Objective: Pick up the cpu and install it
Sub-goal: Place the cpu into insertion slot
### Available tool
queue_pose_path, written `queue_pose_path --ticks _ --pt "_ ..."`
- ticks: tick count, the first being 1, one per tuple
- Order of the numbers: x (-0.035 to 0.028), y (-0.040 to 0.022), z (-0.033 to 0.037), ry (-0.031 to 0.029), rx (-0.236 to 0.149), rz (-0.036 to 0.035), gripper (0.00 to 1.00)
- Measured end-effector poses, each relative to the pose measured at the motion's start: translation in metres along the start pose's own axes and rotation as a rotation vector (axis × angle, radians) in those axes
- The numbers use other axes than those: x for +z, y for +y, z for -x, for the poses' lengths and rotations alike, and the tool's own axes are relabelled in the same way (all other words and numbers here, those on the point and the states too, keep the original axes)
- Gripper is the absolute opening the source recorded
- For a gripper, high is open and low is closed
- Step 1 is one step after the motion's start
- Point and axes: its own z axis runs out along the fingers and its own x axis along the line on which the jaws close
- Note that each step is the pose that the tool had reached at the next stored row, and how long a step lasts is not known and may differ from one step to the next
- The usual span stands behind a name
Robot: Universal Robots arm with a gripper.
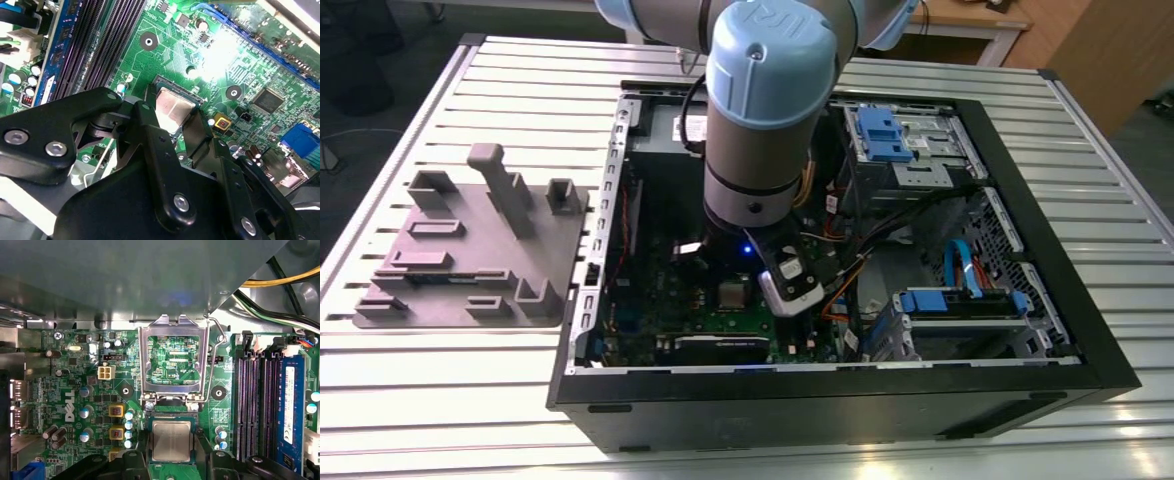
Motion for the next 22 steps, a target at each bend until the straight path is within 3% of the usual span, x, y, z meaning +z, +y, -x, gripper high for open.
queue_pose_path --ticks 3,4,12,14,16,17,22 --pt "0.0001 0.0 0.0 -0.0001 0.0 0.0002 0.48" --pt "0.0001 0.0 0.0 -0.0001 0.0 0.0003 0.55" --pt "-0.0021 0.0 0.0 -0.0001 0.0 0.0004 0.55" --pt "-0.0014 -0.0001 -0.0001 0.0 0.0 0.0039 0.55" --pt "0.0 -0.0001 0.0 -0.0001 -0.001 0.0085 0.53" --pt "0.0002 -0.0002 0.0 0.0003 -0.001 0.0094 0.47" --pt "0.0006 -0.0024 0.0 0.0 -0.001 0.0105 0.45"
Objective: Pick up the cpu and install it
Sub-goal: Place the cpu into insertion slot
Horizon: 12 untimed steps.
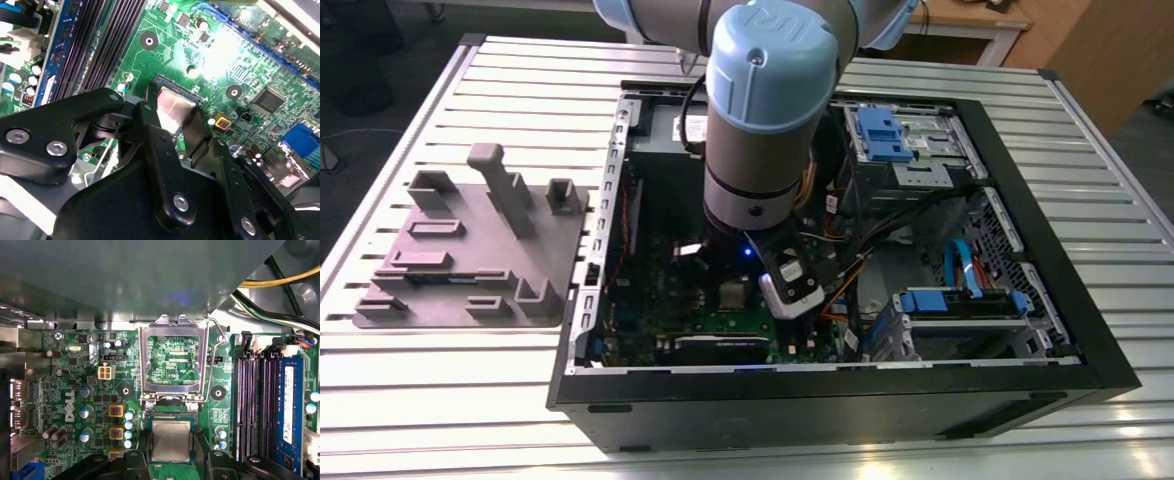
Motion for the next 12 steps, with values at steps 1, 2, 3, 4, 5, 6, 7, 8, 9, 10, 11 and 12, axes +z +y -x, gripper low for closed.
queue_pose_path --ticks 1,2,3,4,5,6,7,8,9,10,11,12 --pt "0.0 0.0 0.0 0.0001 0.0 -0.0002 0.45" --pt "0.0 -0.0001 0.0 0.0 0.0 -0.0001 0.45" --pt "0.0 -0.0001 0.0 0.0001 0.0 -0.0001 0.45" --pt "0.0 -0.0001 0.0 0.0001 0.0 0.0 0.45" --pt "0.0 -0.0001 0.0 0.0001 0.0 0.0 0.45" --pt "0.0 -0.0001 0.0 0.0 0.0 0.0001 0.45" --pt "0.0 -0.0001 0.0 0.0 -0.001 0.0001 0.45" --pt "0.0 -0.0001 0.0 0.0001 0.0 0.0003 0.45" --pt "0.0 0.0 0.0 0.0 0.0 0.0006 0.46" --pt "-0.0005 0.0 0.0 -0.0001 0.0 0.0003 0.46" --pt "-0.001 -0.0001 0.0 0.0002 -0.001 0.0002 0.52" --pt "-0.0015 -0.0001 0.0 0.0007 -0.001 0.0001 0.52"
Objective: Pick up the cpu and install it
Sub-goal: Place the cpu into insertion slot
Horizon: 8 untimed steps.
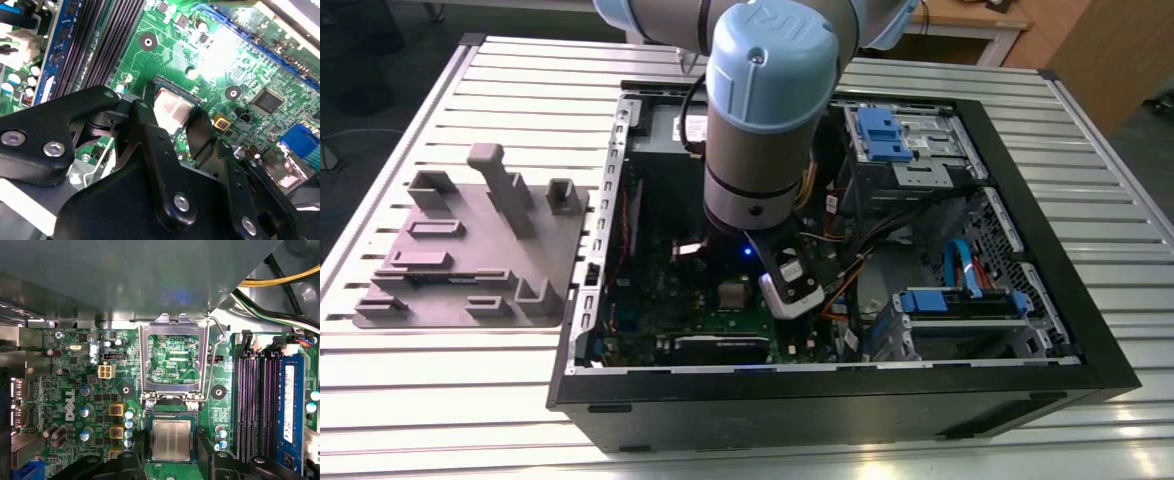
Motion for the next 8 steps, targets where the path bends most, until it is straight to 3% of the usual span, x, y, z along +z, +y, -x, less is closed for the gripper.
queue_pose_path --ticks 8 --pt "-0.0104 0.0 -0.0002 0.002 0.0 -0.0001 0.52"
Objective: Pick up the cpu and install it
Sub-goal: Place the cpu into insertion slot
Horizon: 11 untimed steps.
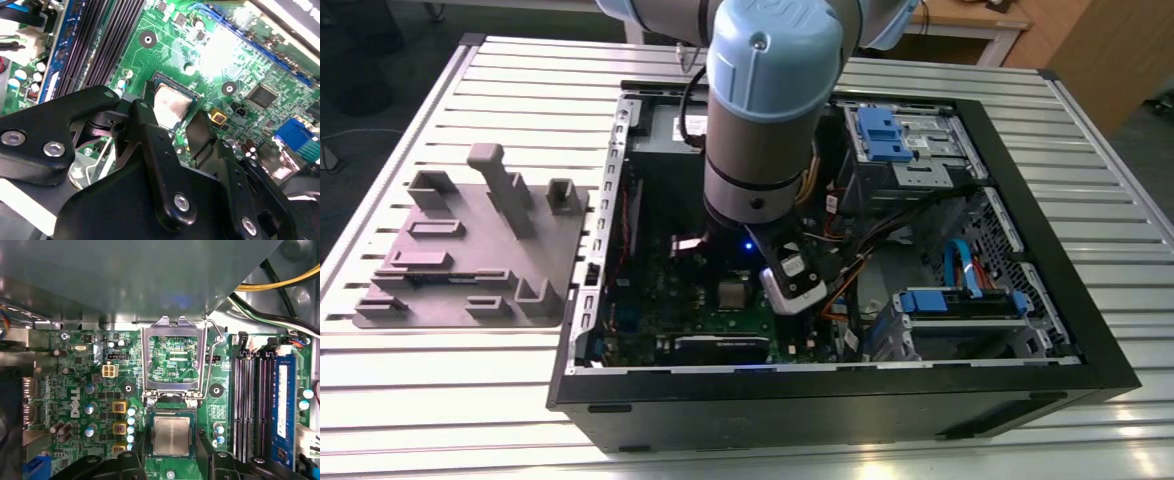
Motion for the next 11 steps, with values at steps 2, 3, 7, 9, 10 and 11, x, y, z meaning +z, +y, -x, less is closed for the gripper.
queue_pose_path --ticks 2,3,7,9,10,11 --pt "-0.0035 0.0 -0.0001 0.0005 0.0 0.0001 0.51" --pt "-0.0054 0.0 -0.0001 0.0011 0.0 0.0001 0.51" --pt "-0.0122 0.0001 -0.0003 0.0031 0.0 0.0 0.32" --pt "-0.0126 0.0001 -0.0003 0.0035 0.0 0.0003 0.2" --pt "-0.0126 0.0001 -0.0003 0.0036 0.0 0.0003 0.15" --pt "-0.0126 0.0001 -0.0003 0.0037 0.0 0.0003 0.15"
